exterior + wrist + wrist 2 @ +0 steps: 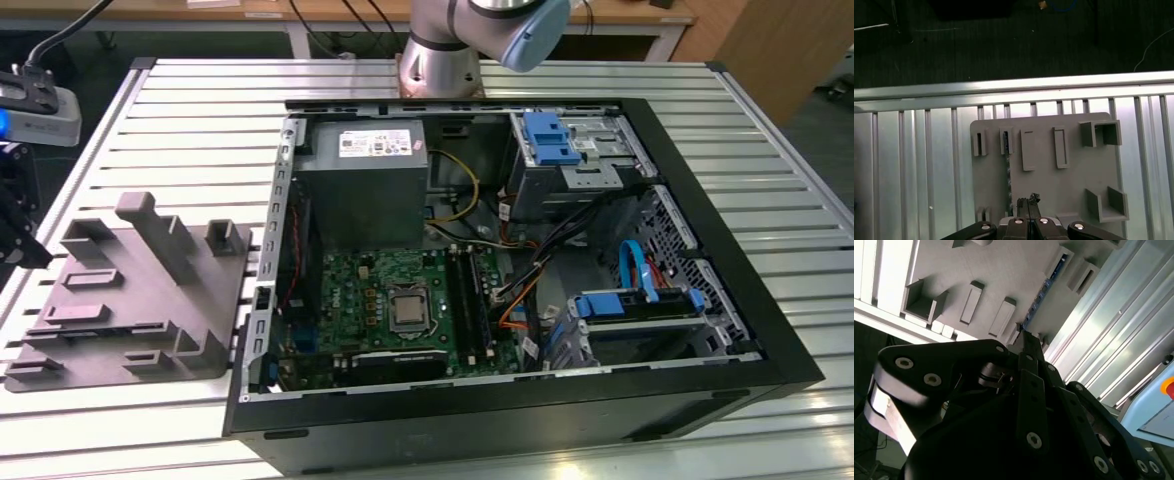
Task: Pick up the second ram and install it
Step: 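Pick up the second ram and move it above second insertion slot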
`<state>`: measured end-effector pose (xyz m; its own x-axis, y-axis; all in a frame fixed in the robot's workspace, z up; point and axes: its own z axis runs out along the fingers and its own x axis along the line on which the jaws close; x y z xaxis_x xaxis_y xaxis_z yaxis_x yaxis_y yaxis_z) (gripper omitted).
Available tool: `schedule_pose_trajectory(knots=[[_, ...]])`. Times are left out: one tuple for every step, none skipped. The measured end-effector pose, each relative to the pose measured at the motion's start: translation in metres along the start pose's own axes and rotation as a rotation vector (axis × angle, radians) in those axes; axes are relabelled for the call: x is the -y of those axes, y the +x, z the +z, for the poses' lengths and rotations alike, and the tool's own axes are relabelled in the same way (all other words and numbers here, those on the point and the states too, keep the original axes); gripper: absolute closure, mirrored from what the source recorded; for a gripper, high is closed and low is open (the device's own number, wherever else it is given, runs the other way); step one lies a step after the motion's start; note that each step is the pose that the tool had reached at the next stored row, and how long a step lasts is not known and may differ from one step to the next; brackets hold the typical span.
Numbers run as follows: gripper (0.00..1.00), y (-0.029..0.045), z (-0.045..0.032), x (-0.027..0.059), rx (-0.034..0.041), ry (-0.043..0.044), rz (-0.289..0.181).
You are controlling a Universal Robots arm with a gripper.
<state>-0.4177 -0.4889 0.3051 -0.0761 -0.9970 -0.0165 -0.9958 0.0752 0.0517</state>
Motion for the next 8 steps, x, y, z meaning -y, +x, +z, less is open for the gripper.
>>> schedule_pose_trajectory(knots=[[0.9, 0.0, 0.0, 0.0, -0.0002, -0.0002, 0.0], [0.9, 0.0001, 0.0002, 0.0, -0.0002, -0.0003, 0.0], [0.9, 0.0001, 0.001, 0.0001, 0.0001, 0.0001, 0.0], [0.9, 0.0002, 0.0019, 0.0001, 0.0001, 0.0001, 0.0], [0.9, 0.0004, 0.0028, 0.0001, 0.0, 0.0, -0.001], [0.9, 0.0005, 0.0037, 0.0002, -0.0001, -0.0001, -0.001], [0.9, 0.0006, 0.0048, 0.0002, 0.0, 0.0, -0.001], [0.9, 0.0007, 0.0057, 0.0003, -0.0001, 0.0, -0.001]])
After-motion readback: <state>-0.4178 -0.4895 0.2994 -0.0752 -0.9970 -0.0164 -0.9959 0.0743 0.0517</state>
